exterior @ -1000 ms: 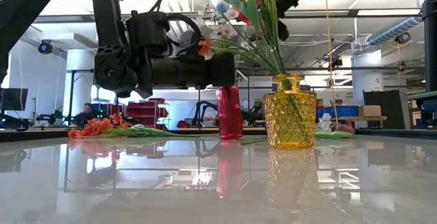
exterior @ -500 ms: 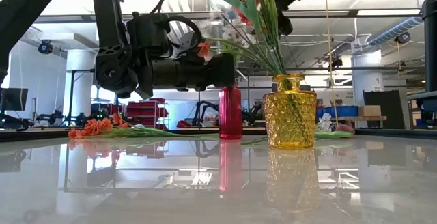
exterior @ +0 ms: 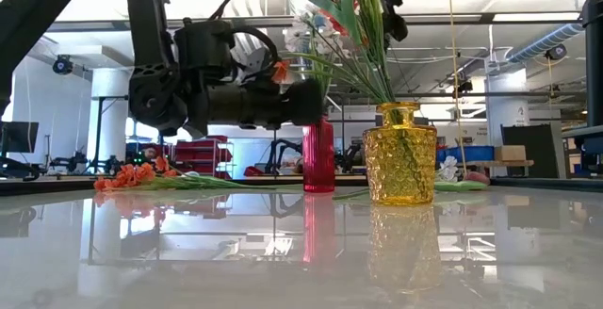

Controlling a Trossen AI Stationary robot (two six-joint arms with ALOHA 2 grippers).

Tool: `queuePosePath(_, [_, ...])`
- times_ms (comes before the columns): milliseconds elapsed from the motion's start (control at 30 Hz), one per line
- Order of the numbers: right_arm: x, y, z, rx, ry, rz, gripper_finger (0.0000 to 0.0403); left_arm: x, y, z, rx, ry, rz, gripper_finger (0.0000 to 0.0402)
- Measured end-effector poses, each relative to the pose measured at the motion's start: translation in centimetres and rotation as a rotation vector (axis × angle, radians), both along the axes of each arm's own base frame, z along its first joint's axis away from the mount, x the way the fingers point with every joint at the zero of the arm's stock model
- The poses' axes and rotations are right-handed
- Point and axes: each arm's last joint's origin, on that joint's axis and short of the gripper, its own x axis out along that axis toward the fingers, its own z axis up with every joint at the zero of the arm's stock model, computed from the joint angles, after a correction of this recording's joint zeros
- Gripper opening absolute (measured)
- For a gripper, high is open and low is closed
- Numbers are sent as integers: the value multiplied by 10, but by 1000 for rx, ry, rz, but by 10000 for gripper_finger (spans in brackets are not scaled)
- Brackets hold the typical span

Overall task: Sort flowers into vase by color
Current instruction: Put the bottom white flower into the red vase, then put the orange flowers into the yellow vase

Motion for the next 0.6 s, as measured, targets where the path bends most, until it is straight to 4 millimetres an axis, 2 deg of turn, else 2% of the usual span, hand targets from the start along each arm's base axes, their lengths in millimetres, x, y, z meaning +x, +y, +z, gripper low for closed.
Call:
queuePosePath(200, [-16,9,14,-19,-31,1,334,-16,-13,1,12,47,20,229])
queuePosePath(300, [-23,13,15,-14,-3,2,334,-29,-19,3,-17,37,4,229])
queuePosePath(600, [-45,19,-8,-15,367,-124,333,-75,-46,14,-185,-15,-98,229])
